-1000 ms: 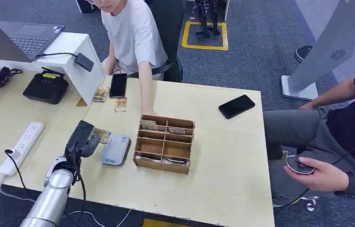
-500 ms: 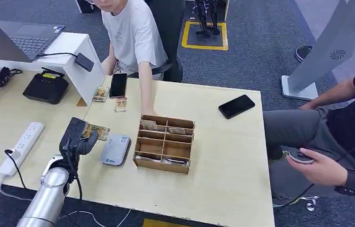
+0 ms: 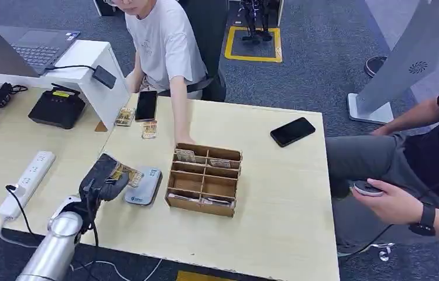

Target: Pass the card to the sensor for recognition and then transmit it.

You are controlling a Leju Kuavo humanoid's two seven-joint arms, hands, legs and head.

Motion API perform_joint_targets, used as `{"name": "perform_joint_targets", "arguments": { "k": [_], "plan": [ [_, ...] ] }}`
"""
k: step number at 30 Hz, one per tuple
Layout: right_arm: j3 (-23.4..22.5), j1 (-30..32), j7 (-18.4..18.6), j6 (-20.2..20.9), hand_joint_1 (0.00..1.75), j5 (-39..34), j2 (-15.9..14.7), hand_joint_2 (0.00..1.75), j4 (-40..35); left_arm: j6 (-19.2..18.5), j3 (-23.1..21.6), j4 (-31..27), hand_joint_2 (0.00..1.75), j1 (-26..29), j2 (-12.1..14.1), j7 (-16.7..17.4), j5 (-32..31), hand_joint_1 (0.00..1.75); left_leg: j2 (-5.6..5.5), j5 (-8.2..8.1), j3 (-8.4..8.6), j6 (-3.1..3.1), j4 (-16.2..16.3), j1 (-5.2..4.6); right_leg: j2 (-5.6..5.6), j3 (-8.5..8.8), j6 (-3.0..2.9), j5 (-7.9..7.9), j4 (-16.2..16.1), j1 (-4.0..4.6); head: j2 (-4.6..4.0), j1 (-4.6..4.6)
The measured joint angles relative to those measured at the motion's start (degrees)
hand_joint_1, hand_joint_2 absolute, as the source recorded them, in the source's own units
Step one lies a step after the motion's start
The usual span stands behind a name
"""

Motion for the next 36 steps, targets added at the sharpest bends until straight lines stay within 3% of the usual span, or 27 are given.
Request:
{"name": "perform_joint_targets", "arguments": {
  "k": [15, 28, 36],
  "plan": [
    [0.22, 0.02, 0.42, 0.66, 0.00, 0.00, 0.00, 1.75, 0.00, 0.76, -4.29, -1.20, 1.75, 2.56, -0.19, 1.31, -11.34, 1.75, 0.00, 0.00, 0.00, 0.00, 0.00, 0.00, -0.01, 0.00, 0.00, 0.00, 0.00, 0.00, 0.00, -0.02],
    [1.27, -0.02, 0.44, 1.01, 0.00, 0.00, 0.07, 1.75, -0.02, 7.32, -5.21, -1.22, 1.75, 2.21, -2.51, 4.50, -23.75, 1.75, 0.00, 0.00, 0.01, 0.00, 0.00, 0.00, -0.02, 0.01, 0.00, 0.01, 0.00, 0.00, 0.00, -0.02],
    [1.58, -0.01, 0.55, 1.01, 0.00, 0.00, 0.15, 1.75, -0.02, 7.93, -5.18, -1.18, 1.75, 1.93, -3.41, 4.77, -25.86, 1.75, -0.01, 0.01, 0.01, 0.00, 0.00, 0.00, -0.02, 0.02, 0.00, 0.01, 0.01, 0.00, 0.00, 0.00]
  ]
}}
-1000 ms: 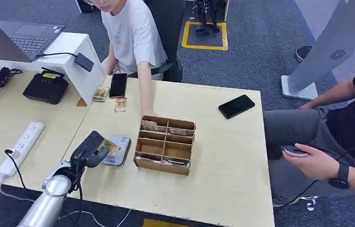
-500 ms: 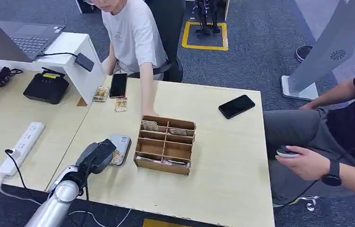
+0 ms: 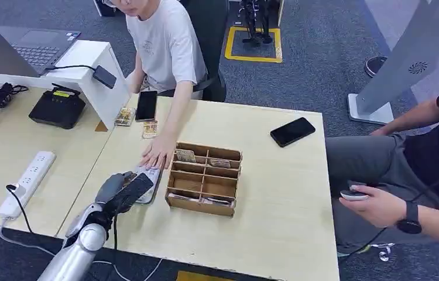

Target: Pass the card to the sensor for recognition and then transmit it.

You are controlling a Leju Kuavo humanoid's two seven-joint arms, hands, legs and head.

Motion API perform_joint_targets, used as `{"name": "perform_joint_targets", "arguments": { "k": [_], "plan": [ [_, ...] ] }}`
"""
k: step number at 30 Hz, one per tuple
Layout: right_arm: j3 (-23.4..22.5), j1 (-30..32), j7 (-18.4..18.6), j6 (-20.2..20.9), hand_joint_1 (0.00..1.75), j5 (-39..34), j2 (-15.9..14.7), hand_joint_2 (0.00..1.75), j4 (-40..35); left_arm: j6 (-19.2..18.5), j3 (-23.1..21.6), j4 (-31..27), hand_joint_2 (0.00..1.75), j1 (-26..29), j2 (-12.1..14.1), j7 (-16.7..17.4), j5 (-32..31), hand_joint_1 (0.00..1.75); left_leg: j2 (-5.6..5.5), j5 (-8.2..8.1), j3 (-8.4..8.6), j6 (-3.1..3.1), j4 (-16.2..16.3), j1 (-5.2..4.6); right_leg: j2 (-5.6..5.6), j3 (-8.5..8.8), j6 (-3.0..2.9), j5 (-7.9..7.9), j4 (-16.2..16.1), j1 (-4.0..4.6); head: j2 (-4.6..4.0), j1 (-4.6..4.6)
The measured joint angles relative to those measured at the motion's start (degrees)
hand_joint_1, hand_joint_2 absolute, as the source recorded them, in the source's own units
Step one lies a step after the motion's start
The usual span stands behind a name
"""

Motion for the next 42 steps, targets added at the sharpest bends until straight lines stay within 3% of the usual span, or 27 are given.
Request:
{"name": "perform_joint_targets", "arguments": {
  "k": [19, 24, 42],
  "plan": [
    [0.17, -0.01, -0.39, -0.28, 0.00, 0.00, 0.15, 1.75, 0.00, -0.20, 0.46, 0.02, 1.75, 0.05, -0.96, -0.09, -4.39, 1.75, -0.03, 0.02, 0.00, 0.03, 0.00, 0.00, -0.05, 0.03, 0.00, 0.00, 0.00, 0.00, 0.00, 0.00],
    [0.59, -0.02, -0.42, -0.35, 0.00, 0.00, 0.15, 1.75, 0.00, 2.62, 0.68, 0.42, 1.75, -0.02, -1.51, 0.13, -8.42, 1.75, -0.02, 0.02, 0.01, 0.03, 0.00, 0.00, -0.05, 0.03, 0.00, 0.00, 0.00, 0.00, 0.00, -0.02],
    [1.62, -0.19, -0.55, -0.44, 0.00, 0.00, 0.15, 1.75, 0.00, 6.08, 1.59, 2.73, 1.75, -1.25, -3.15, 0.76, -13.59, 1.75, -0.04, 0.03, 0.01, 0.03, 0.00, -0.01, -0.06, 0.04, 0.00, 0.01, 0.00, -0.01, 0.00, -0.02]
  ]
}}
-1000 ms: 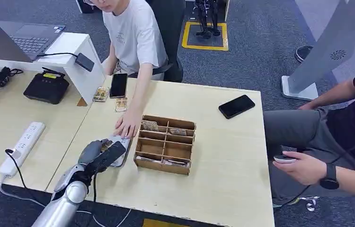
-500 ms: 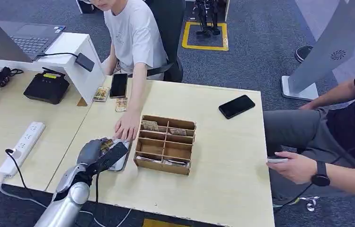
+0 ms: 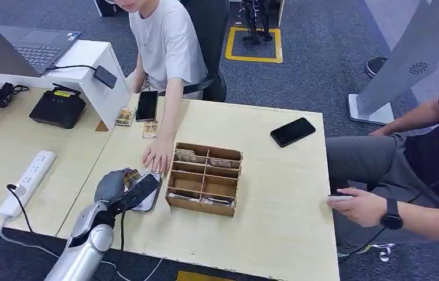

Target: Pass the card to the sensor for recognition and then transmit it.

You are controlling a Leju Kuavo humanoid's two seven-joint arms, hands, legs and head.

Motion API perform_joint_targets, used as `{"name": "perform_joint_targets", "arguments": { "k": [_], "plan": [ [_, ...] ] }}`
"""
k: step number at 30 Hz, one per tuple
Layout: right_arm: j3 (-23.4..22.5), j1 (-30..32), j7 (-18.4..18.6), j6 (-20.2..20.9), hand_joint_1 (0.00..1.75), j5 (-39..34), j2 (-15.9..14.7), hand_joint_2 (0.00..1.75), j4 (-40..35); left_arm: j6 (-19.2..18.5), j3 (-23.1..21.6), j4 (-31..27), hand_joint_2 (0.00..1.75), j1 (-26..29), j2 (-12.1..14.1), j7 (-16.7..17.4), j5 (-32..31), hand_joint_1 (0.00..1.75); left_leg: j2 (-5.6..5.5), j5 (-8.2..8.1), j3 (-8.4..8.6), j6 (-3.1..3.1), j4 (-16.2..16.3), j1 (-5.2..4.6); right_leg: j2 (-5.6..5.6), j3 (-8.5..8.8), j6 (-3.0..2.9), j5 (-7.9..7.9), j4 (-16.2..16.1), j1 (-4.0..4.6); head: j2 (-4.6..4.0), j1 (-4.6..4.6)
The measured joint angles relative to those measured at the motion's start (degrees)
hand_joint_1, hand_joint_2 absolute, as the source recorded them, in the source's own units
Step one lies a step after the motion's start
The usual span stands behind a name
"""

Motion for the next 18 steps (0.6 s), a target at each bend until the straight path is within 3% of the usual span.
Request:
{"name": "perform_joint_targets", "arguments": {
  "k": [18],
  "plan": [
    [0.85, -0.58, -1.79, -0.85, 0.00, -0.02, 0.17, 1.75, 0.00, 2.93, 0.07, 3.94, 1.75, -1.20, -1.20, 0.39, -6.38, 1.75, 0.00, 0.00, 0.04, 0.00, 0.00, 0.00, 0.00, 0.04, 0.00, 0.00, 0.00, 0.00, 0.00, 0.00]
  ]
}}
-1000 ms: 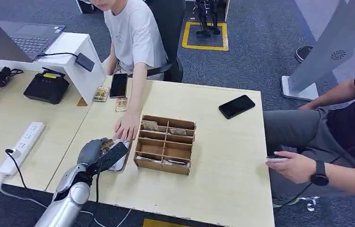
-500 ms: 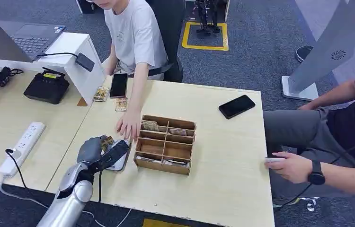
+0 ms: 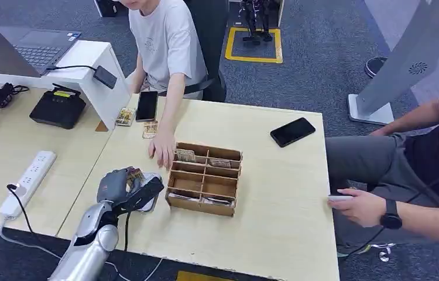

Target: Pass the card to the sensor for recognition and then transmit it.

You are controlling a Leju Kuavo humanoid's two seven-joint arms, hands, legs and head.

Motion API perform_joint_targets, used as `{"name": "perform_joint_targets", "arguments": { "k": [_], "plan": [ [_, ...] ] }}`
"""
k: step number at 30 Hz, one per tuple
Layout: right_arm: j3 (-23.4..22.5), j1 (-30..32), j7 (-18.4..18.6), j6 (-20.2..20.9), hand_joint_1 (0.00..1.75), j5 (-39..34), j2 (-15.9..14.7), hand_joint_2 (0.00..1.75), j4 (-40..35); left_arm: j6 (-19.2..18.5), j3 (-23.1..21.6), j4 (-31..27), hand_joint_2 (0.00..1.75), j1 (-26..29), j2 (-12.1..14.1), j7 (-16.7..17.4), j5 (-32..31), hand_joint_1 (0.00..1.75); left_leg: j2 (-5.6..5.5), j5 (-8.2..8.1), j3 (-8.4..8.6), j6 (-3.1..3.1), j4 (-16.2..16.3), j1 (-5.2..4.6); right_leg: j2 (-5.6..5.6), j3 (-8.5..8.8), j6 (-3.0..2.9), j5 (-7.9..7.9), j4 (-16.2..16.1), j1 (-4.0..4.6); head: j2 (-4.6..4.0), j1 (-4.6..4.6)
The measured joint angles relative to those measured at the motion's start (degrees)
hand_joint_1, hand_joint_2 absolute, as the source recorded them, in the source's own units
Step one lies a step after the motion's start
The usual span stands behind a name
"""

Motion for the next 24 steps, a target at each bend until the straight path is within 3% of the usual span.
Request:
{"name": "perform_joint_targets", "arguments": {
  "k": [17, 19, 24],
  "plan": [
    [0.00, -0.34, -1.12, -0.66, 0.00, -0.61, 0.42, 1.75, 0.00, -0.09, 0.02, 1.33, 1.75, -0.64, -0.48, -1.29, 0.38, 1.75, -0.02, 0.01, 0.03, 0.02, 0.00, 0.00, -0.02, 0.06, 0.00, 0.00, 0.00, 0.00, 0.00, 0.02],
    [0.00, -0.36, -1.29, -1.03, 0.00, -0.70, 0.44, 1.75, 0.00, -1.67, 0.74, 1.46, 1.75, -0.65, -0.85, -4.12, 6.34, 1.75, -0.02, 0.01, 0.03, 0.02, 0.00, 0.00, -0.02, 0.06, 0.00, 0.00, 0.00, 0.00, 0.00, 0.02],
    [0.00, -0.34, -2.19, -2.34, 0.00, -1.14, 0.44, 1.75, 0.02, -7.43, 4.51, 0.67, 1.75, -0.10, -1.75, -17.23, 40.16, 1.75, 0.00, 0.04, -0.02, -0.01, 0.00, 0.01, 0.01, -0.03, -0.05, 0.05, 0.00, 0.01, 0.00, 0.00]
  ]
}}
